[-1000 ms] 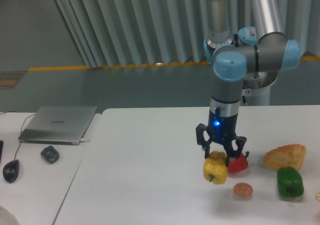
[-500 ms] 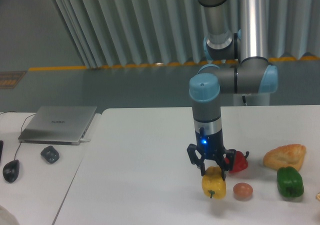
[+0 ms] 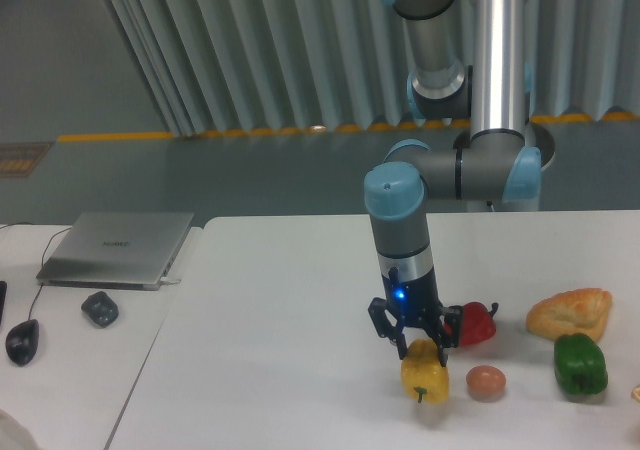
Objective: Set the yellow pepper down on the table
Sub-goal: 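Carry the yellow pepper beside the red pepper and lower it, then open the gripper to release the yellow pepper on the table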
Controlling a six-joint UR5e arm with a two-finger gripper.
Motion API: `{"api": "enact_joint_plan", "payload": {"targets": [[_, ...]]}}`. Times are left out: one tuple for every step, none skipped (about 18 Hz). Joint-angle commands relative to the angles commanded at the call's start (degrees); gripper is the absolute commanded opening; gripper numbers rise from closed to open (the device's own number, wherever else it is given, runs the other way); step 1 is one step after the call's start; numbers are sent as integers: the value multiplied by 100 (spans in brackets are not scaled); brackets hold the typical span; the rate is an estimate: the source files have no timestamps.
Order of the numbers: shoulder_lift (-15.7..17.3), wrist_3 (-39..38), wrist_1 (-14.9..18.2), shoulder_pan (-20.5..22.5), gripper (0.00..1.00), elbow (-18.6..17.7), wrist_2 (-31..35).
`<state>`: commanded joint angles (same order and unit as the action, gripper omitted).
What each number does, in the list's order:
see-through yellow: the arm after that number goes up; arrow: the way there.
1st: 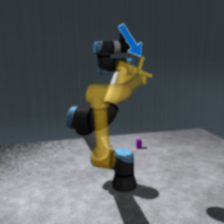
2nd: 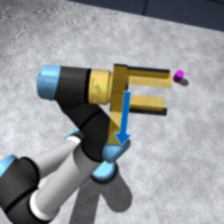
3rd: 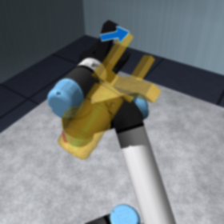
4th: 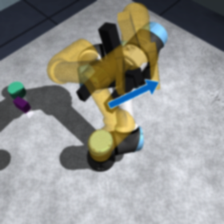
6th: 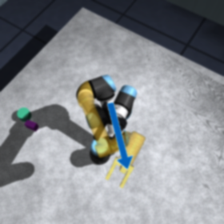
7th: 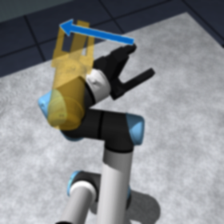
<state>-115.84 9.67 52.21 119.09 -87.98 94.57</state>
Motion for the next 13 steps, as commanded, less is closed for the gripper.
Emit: {"api": "enact_joint_plan", "payload": {"targets": [[-9, 0, 0, 9, 73, 0, 9], [-9, 0, 9, 9, 77, -9, 26], [-9, 9, 0, 9, 86, -26, 26], [-9, 35, -26, 9, 94, -79, 35], [0, 44, -18, 9, 94, -105, 87], [0, 53, -18, 0, 97, -114, 184], [-9, 62, -18, 0, 99, -114, 246], [-9, 70, -18, 0, 100, -114, 281], [0, 79, -9, 0, 100, -123, 307], [9, 88, -9, -9, 100, -114, 360], [26, 97, -9, -9, 100, -106, 413], [44, 149, 0, 0, 100, -97, 439], [61, 367, 9, 0, 100, -88, 466]]}}
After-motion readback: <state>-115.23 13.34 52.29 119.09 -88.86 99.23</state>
